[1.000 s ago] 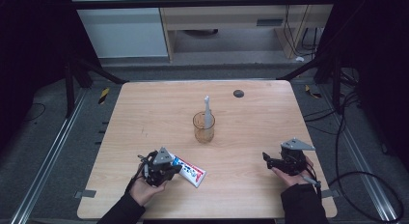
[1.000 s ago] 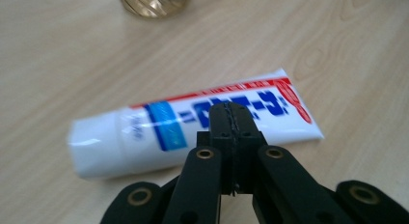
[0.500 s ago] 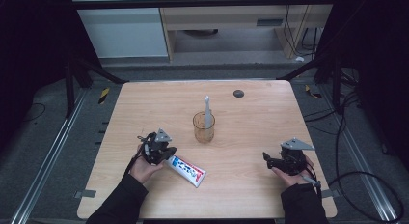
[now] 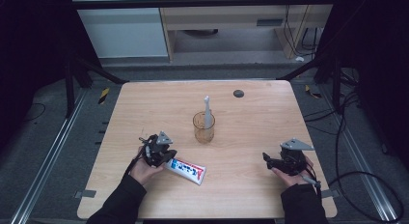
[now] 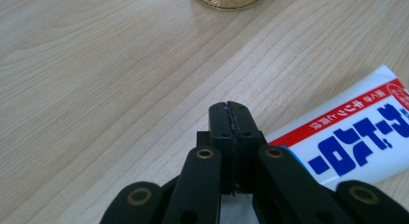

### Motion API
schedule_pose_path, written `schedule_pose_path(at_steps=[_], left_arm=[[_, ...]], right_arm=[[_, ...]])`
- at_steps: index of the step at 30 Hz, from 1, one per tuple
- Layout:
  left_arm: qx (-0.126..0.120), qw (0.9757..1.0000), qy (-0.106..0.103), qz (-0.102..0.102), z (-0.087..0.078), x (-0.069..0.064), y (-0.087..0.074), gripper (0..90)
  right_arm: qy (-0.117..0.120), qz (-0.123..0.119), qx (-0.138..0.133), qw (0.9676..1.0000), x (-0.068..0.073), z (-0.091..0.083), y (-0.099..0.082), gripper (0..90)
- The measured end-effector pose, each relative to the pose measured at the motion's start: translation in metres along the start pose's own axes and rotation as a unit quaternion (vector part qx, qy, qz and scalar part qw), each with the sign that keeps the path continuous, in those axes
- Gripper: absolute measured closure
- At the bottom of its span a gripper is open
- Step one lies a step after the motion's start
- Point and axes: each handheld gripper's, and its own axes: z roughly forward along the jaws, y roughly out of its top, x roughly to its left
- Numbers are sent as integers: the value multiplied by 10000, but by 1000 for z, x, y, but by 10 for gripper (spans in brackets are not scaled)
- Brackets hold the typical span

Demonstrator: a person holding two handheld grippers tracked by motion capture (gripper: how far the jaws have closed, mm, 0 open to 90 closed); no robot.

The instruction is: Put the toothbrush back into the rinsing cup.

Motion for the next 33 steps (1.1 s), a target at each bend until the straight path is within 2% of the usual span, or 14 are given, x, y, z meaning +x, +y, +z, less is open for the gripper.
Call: schedule_pose_path(at_steps=[12, 33], left_arm=[[90, 9999, 42, -98, -15, -3, -20, 895], [150, 9998, -35, -120, -26, -15, -36, 886]], right_arm=[[-2, -2, -3, 10000, 0, -1, 0, 214], [6, 12, -7, 10000, 0, -2, -1, 213]])
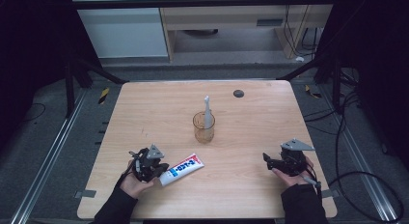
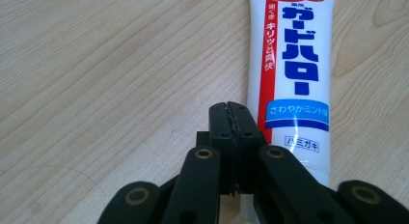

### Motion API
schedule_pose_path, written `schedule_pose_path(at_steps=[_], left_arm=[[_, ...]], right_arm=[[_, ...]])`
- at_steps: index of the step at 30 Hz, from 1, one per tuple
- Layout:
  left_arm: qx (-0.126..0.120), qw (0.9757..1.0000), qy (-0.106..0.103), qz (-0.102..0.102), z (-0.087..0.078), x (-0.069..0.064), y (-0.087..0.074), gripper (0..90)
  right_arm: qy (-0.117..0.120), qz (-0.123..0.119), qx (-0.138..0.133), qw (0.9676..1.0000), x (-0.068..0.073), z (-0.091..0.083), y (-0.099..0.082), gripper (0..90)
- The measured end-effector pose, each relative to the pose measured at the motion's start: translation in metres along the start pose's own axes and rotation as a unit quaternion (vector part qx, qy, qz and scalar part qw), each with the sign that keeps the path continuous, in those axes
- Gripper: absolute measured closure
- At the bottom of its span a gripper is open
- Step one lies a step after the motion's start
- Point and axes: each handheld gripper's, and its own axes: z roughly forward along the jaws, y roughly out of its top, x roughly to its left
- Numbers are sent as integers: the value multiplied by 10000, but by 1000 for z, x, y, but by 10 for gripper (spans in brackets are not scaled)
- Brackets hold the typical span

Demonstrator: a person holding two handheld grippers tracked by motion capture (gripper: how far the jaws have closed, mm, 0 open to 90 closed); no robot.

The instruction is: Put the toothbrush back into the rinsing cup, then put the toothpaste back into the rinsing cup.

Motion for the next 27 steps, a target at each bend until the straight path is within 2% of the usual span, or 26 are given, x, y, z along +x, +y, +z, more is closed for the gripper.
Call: schedule_pose_path(at_steps=[7, 12, 18, 27], left_arm=[[-225, 9996, 33, -138, -12, 9, 9, 804], [-395, 9991, 69, -120, -23, 9, 18, 730], [-445, 9990, 27, -50, -28, 5, 25, 612], [-283, 9995, -40, 95, -19, -4, 36, 489]], right_arm=[[-26, -2, 11, 10000, -1, 0, 0, 213], [-31, -7, -22, 10000, -1, -1, 1, 212], [-51, 0, 14, 10000, -2, -1, 1, 211], [-51, -13, -2, 10000, -2, -1, 2, 209]])
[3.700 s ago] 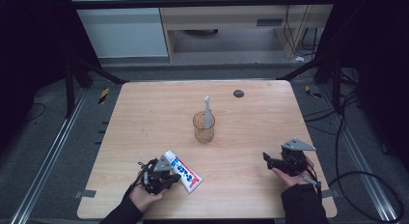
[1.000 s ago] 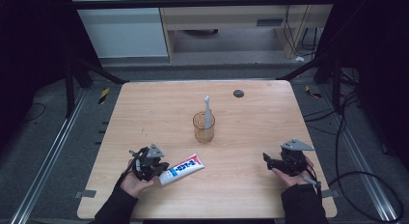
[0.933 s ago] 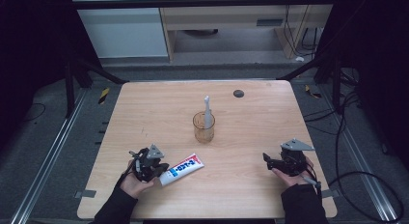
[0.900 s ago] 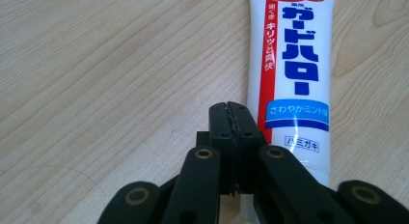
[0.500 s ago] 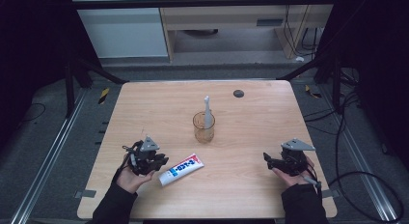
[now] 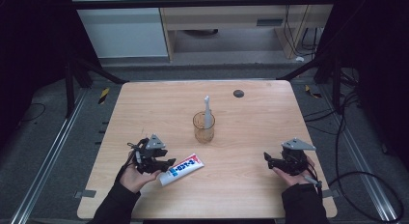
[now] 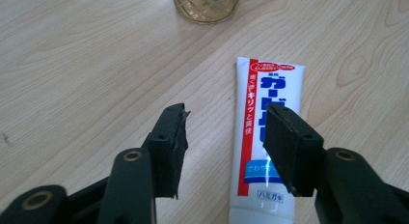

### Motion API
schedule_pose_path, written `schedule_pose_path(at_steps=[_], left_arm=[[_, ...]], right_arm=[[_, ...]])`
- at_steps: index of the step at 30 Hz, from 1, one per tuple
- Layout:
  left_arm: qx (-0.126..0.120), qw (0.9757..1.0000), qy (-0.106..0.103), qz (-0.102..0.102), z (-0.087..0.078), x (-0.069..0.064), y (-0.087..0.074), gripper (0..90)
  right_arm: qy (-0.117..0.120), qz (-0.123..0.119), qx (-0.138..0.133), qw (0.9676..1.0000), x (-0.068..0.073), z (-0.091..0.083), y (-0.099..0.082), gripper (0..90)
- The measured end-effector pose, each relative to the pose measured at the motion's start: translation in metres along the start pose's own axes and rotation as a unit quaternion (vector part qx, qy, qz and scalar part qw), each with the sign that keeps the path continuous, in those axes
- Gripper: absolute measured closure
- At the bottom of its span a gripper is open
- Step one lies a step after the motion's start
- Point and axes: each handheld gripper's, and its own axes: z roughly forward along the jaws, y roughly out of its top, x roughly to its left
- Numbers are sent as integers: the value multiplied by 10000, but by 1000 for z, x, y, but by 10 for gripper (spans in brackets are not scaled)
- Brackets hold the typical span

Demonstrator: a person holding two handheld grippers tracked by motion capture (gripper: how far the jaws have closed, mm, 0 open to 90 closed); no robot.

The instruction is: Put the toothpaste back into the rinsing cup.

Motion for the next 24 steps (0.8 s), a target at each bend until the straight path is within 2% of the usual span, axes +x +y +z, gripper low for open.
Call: schedule_pose_path(at_steps=[10, 17, 24], left_arm=[[149, 9997, -66, 171, 12, -9, 12, 427], [292, 9988, -126, 370, 20, -17, 21, 406], [452, 9983, -150, 347, 27, -16, 27, 404]], right_arm=[[22, -6, 27, 10000, 0, 1, 0, 211], [63, 20, 54, 10000, 0, 2, 0, 215], [67, 38, 70, 9999, -2, 3, 0, 215]])
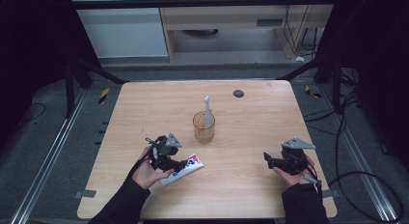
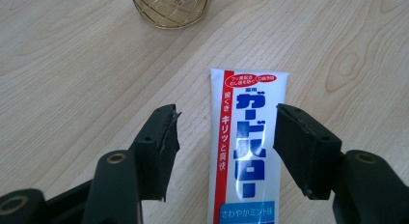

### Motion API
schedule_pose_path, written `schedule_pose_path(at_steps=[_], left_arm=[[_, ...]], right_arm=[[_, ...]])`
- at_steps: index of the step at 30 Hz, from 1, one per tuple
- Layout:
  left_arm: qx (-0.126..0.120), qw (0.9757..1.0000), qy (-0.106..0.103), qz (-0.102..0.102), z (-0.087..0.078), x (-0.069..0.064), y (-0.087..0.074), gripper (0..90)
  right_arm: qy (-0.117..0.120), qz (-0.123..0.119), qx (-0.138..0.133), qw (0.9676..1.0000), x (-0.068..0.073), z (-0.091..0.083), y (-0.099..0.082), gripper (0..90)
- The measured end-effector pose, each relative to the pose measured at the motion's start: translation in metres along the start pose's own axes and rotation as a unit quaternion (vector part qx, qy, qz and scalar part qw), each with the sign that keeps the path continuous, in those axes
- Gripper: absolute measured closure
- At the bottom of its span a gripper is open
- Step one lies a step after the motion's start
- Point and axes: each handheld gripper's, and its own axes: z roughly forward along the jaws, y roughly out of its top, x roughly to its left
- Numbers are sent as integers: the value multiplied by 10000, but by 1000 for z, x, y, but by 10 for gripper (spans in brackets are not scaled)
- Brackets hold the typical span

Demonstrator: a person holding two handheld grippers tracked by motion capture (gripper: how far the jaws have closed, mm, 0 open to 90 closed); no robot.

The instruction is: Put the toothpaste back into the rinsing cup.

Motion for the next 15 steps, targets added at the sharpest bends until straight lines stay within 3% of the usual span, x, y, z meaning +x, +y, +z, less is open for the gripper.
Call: schedule_pose_path(at_steps=[8, 15], left_arm=[[248, 9997, -42, 79, 9, -1, 2, 400], [473, 9987, -114, 134, 14, -2, -1, 401]], right_arm=[[29, 71, 33, 10000, 0, -1, 1, 214], [9, -4, 42, 10000, 0, 0, 1, 213]])
